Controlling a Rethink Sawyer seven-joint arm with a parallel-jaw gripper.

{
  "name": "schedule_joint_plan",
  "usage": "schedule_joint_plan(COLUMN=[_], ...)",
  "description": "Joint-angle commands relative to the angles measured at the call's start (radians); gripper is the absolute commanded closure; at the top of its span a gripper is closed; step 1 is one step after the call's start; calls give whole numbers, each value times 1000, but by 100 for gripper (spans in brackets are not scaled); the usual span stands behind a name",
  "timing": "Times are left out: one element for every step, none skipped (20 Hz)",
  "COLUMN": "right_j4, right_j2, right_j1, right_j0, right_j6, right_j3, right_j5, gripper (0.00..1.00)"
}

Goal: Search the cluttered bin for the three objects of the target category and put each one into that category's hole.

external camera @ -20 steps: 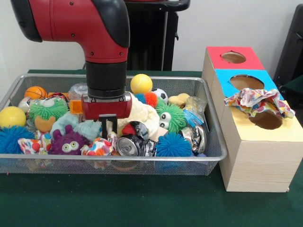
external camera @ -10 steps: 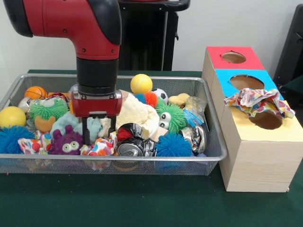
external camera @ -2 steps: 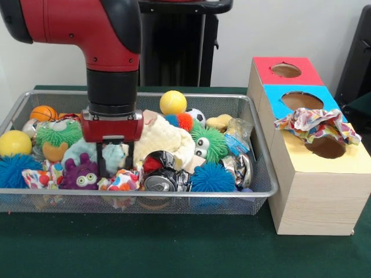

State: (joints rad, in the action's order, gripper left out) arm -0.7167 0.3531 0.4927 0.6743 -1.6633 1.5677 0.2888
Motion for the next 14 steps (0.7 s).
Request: schedule_joint_plan(right_j4=[-20, -30, -29, 0, 3, 3, 4, 11, 12, 10, 12, 15, 18, 2], right_j2=[86, 114, 121, 126, 120, 118, 123, 122, 122, 128, 131, 135, 139, 134], right_j1=[-14, -10, -9, -18, -19, -23, -25, -27, -27, -29, -29, -30, -30, -23], right_j0=[32, 46, 50, 66, 65, 65, 68, 69, 68, 73, 76, 79, 82, 81], right_j6=[63, 71, 53, -36, -60, -62, -66, -72, -68, -56, -49, -43, -37, -37], right_j3=[-18, -13, -10, 3, 3, 0, 1, 1, -1, 3, 4, 5, 6, 10], right_j5=[15, -19, -44, -121, -140, -139, -145, -144, -137, -140, -129, -119, -108, -132], gripper=[100, 100, 100, 100, 100, 100, 100, 100, 100, 0, 0, 0, 0, 0])
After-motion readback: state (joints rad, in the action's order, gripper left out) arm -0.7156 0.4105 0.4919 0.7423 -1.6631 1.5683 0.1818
